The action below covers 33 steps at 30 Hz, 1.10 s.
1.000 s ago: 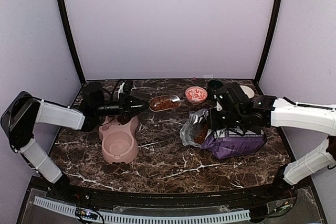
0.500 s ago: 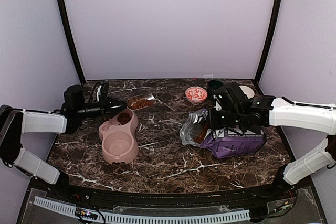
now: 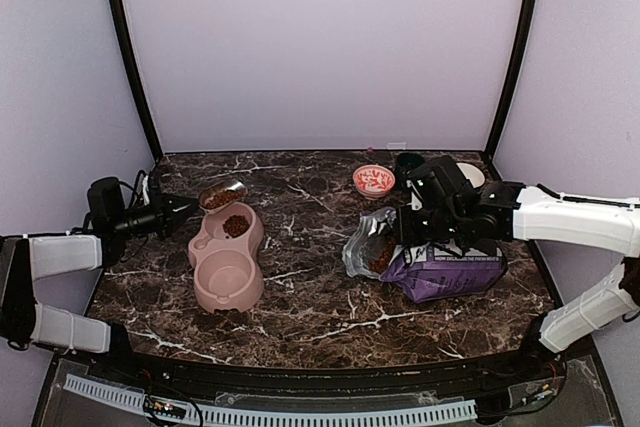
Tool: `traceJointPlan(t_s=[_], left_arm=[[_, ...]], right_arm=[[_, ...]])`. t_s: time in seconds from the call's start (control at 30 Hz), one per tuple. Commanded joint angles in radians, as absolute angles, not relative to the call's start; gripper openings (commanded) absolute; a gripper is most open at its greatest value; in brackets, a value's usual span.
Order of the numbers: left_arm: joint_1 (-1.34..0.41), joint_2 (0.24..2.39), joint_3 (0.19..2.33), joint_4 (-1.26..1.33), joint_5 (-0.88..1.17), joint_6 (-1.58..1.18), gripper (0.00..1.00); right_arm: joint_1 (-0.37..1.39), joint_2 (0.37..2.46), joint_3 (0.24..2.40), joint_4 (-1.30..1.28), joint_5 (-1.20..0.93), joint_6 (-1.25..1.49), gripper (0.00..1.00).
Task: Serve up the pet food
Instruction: Place the pet food in the pet food bowl.
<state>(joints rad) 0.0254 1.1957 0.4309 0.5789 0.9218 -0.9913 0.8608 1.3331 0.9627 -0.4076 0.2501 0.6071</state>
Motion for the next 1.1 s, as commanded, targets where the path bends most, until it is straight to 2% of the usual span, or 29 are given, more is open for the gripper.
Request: traceJointPlan(t_s=[0.0, 0.7, 1.07], left_arm=[[0.068, 1.150, 0.404, 0.544, 0.940, -0.975, 0.00], [0.123, 1.115, 0.426, 0.254, 0.787, -0.788, 0.00], [0.122, 1.153, 0.425, 0.225, 0.768, -0.746, 0.00]], right_arm=[[0.830, 1.337, 0.957, -0.371, 0.300, 0.601, 0.00], [0.827, 1.332, 0.945, -0.360, 0.289, 0.597, 0.00], [0.827, 1.358, 1.029, -0.385, 0.154, 0.628, 0.00]])
